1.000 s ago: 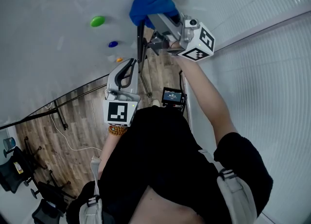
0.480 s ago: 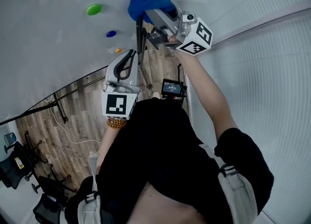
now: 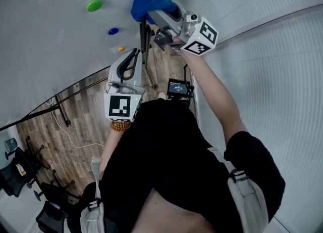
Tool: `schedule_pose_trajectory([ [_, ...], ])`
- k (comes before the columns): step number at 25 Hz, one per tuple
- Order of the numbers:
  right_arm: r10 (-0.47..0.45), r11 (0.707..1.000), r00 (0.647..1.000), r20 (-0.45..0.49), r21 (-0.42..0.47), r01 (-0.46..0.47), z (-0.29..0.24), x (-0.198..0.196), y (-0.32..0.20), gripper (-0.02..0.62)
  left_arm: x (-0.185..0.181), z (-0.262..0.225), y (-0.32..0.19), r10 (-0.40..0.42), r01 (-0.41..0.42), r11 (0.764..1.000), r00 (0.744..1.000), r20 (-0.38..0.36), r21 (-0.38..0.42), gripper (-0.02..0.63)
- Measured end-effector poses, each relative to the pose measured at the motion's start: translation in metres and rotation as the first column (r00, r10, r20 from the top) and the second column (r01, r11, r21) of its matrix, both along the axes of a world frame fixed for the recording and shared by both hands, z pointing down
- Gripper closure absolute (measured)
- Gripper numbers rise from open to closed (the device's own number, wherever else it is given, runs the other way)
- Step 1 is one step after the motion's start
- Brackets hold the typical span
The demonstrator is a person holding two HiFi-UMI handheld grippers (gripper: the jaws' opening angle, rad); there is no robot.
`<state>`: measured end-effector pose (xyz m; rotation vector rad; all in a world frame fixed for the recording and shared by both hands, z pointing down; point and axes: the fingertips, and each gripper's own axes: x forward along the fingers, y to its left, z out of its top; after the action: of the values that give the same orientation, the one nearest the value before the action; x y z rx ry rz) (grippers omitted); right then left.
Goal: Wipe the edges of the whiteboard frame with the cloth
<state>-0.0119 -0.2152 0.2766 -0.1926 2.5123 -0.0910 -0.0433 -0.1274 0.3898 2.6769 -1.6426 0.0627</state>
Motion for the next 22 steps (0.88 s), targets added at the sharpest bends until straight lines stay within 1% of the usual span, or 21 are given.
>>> schedule_pose_trajectory([
  [11,0.034,0.998,0.999,-0.036,-0.048,-0.035,0.016,0.001,-0.004,0.496,0.003,-0.012,0.002,0.003,-0.003,1.0,1.0,-0.008,-0.001,0.494],
  [17,0.051,0.996,0.996,-0.068,-0.071,-0.056,0.054,-0.006,-0.007,0.495,-0.003,0.008,0.003,0.005,-0.005,1.0,1.0,-0.008,-0.009,0.494],
  [22,0.09,0.992,0.989,-0.118,-0.082,-0.1,0.073,-0.008,-0.005,0.495,-0.003,0.012,0.008,0.015,-0.015,1.0,1.0,-0.003,-0.009,0.494],
])
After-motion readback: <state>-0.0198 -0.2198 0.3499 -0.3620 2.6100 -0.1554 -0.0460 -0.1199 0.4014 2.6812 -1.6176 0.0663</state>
